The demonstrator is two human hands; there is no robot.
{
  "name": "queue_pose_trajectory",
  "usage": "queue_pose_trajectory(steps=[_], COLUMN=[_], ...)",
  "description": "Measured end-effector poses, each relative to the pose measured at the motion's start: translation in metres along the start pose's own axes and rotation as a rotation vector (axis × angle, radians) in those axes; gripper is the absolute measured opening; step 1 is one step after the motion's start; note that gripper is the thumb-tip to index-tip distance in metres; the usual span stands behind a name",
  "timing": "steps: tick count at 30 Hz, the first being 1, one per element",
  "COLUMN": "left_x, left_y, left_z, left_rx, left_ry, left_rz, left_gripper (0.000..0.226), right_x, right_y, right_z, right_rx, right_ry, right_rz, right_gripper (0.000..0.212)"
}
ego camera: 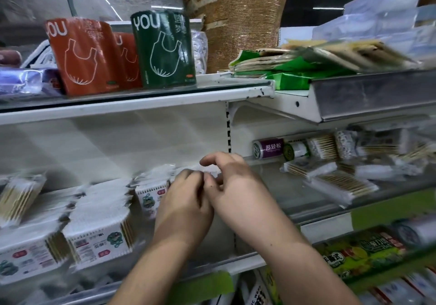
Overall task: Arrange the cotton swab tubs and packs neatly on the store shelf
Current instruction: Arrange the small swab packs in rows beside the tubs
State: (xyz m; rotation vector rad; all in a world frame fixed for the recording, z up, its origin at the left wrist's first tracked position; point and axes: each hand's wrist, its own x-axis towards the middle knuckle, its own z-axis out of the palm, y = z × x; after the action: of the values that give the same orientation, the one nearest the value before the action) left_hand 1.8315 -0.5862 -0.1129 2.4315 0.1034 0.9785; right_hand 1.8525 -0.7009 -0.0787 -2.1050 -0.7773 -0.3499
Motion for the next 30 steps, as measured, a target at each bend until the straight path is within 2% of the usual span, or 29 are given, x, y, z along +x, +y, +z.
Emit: queue_pose_trajectory(steps=[7,10,13,15,18,21,26,30], left_x=[0.012,0.016,0.014,0.012,0.01,0.008,0.007,0.011], left_y=[0.048,0.068,0.094,0.111,0.134,0.154,0.167,0.172], left_z=[0.014,0.026,0.035,0.044,0.058,0.072,0.09,0.092], left_rx=[-0.049,-0.141,-0.17,-0.196,-0.119,-0.067,0.064,0.116], left_ry=[-0.104,-0.214,-0.255,-0.294,-0.414,-0.488,-0.481,-0.512], left_rz=[0.018,0.06,0.127,0.168,0.259,0.306,0.279,0.251], left_gripper=[0.017,0.027,0.022,0.018,0.022,0.037,0.049,0.048], right_x=[-0.02,-0.025,-0.021,-0.024,-0.041,-0.055,-0.06,-0.061], right_y=[0.008,0.022,0.042,0.062,0.101,0.132,0.161,0.174], right_z=[-0.062,-0.094,-0.127,-0.144,-0.158,-0.169,-0.182,-0.188], right_rx=[-0.137,-0.236,-0.287,-0.277,-0.343,-0.456,-0.53,-0.51], right_ry=[-0.029,-0.082,-0.103,-0.003,0.257,0.332,0.209,0.147], right_rz=[0.025,0.109,0.235,0.239,0.185,0.249,0.371,0.355], right_gripper=[0.027,0.027,0.029,0.031,0.03,0.03,0.033,0.037])
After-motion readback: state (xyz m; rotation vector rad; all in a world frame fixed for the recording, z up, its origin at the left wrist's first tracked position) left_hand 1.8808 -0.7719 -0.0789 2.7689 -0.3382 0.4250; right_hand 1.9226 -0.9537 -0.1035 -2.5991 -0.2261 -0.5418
